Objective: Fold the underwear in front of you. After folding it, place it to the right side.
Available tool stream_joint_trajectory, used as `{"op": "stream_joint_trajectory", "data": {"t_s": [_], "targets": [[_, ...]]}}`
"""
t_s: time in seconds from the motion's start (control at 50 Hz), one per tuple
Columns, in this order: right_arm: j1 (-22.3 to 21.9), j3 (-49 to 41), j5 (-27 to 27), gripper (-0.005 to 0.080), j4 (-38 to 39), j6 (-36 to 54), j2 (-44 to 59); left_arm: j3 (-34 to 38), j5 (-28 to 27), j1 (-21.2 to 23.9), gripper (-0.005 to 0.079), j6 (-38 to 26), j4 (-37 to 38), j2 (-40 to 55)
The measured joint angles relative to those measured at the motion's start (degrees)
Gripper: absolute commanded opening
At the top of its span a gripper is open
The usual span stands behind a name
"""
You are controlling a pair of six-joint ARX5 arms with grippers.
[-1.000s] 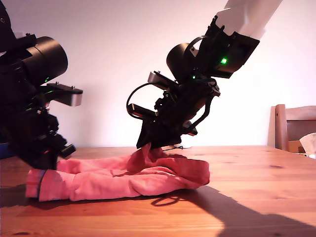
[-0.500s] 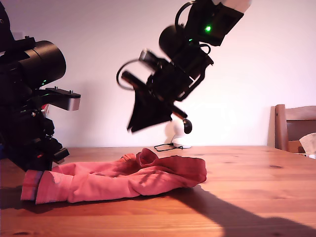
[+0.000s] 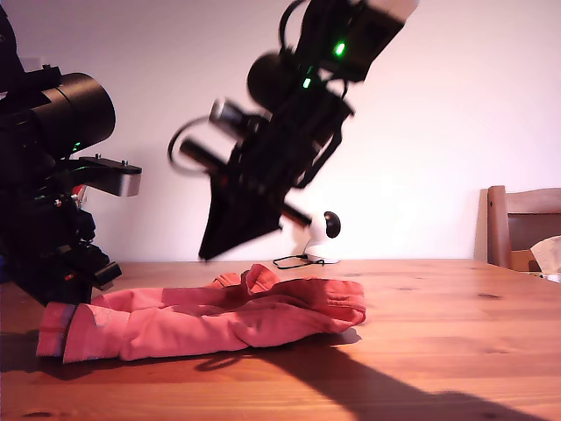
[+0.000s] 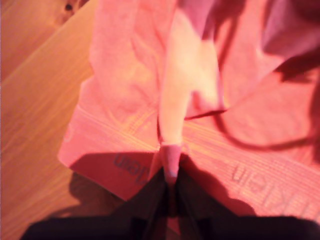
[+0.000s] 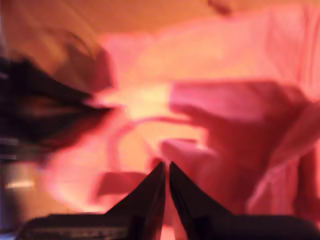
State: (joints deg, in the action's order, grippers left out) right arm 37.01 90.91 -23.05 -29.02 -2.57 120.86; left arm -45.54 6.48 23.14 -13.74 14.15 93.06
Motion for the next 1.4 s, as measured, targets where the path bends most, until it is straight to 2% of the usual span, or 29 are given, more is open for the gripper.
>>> {"op": "stream_joint_trajectory", "data": {"t_s": [0.24, 0.42, 0.76, 0.98, 1.4], "targets": [[0.6, -2.3, 4.2, -0.0011, -1.3, 1.2, 1.0, -0.3, -1.3, -0.1, -0.0019, 0.0, 1.0, 0.0], [0.6, -6.1, 4.2, -0.0011, -1.2, 1.2, 1.0, -0.7, -3.1, -0.2, -0.0019, 0.0, 2.3, 0.0], [0.7, -5.9, 4.2, -0.0011, -3.5, 2.3, 0.9, -1.6, -5.0, 0.5, -0.0019, 0.0, 8.2, -0.8], [1.3, -7.5, 4.4, -0.0011, -5.6, 2.5, -0.4, -1.7, -5.3, 3.1, -0.0019, 0.0, 11.3, -1.3], [1.7, -21.2, 8.3, -0.0011, -7.3, 1.8, -10.8, -2.1, -8.6, 9.8, -0.0019, 2.6, 14.5, -1.6]]}}
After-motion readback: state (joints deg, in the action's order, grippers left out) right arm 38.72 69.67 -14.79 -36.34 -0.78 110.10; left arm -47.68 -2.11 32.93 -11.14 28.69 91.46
